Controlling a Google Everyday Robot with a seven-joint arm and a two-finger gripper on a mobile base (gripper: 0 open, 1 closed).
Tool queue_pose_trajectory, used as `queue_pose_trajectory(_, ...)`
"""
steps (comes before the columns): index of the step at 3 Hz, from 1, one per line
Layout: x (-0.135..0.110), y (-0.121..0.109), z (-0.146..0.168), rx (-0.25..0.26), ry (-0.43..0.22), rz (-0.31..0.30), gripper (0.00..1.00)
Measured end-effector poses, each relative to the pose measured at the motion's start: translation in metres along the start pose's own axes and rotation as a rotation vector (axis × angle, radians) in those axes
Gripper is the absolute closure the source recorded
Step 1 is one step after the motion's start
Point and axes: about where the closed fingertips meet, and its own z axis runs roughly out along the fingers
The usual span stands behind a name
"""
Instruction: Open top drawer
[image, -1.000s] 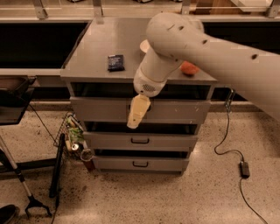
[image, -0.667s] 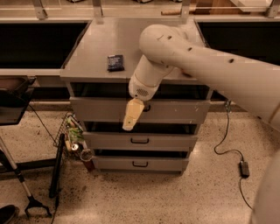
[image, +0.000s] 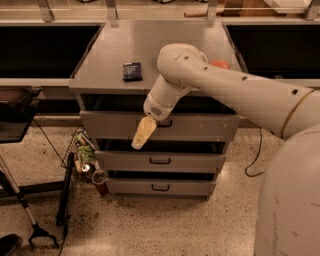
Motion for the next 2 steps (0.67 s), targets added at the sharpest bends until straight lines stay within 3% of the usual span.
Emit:
queue_pose_trajectory(1, -0.008, -0.007, 0.012, 0.011, -0.088, 0.124, 0.0)
queue_pose_trajectory(2, -0.026, -0.02, 0.013, 0.069, -0.192, 0.191, 0.0)
